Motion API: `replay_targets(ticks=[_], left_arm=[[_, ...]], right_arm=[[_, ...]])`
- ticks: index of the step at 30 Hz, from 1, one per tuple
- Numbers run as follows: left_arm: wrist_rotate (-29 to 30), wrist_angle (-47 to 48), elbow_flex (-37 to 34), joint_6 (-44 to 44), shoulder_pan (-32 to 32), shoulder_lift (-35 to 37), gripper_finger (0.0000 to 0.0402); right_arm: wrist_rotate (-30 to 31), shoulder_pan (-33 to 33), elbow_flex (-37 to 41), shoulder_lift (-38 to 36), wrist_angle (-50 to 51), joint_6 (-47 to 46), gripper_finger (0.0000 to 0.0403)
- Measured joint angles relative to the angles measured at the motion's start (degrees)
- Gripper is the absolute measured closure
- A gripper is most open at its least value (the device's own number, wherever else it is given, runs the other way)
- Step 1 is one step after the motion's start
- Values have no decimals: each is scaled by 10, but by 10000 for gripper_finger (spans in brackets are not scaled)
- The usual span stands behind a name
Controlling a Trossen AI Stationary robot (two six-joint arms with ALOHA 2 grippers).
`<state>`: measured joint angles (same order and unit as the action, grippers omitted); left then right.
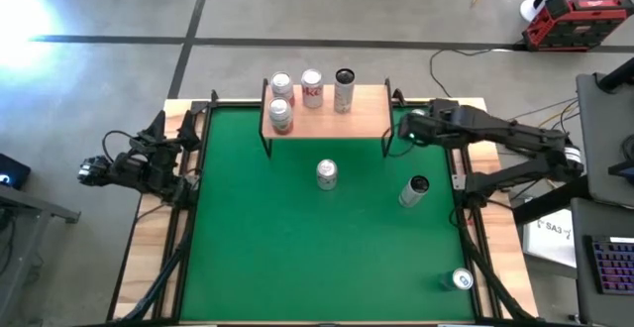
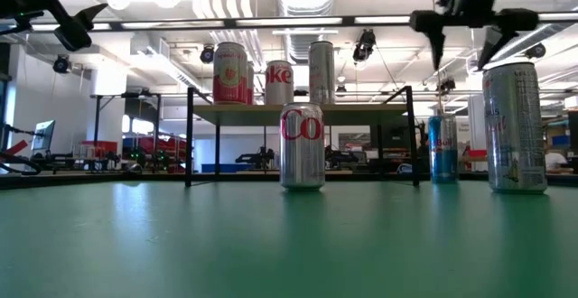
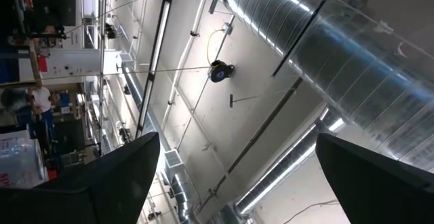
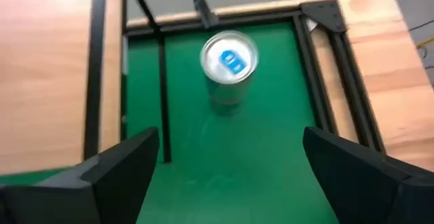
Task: Place canned beverage on shelf
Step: Put the top blue soda can on the shelf
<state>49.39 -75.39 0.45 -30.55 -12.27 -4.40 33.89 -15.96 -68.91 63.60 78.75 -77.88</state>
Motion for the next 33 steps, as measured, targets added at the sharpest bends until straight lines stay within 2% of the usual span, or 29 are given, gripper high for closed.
replay_targets(ticks=[6,19,25,33], left_arm=[[0,1,0,0,0,0,22],[0,1,0,0,0,0,22],[0,2,0,0,0,0,22],[0,5,0,0,0,0,22]], right_arm=[[-35,-21,-47,41,-1,33,46],[-52,-74,-58,118,9,-72,6],[-151,-139,-58,119,4,-91,3],[-271,-275,-58,131,-36,31,3]])
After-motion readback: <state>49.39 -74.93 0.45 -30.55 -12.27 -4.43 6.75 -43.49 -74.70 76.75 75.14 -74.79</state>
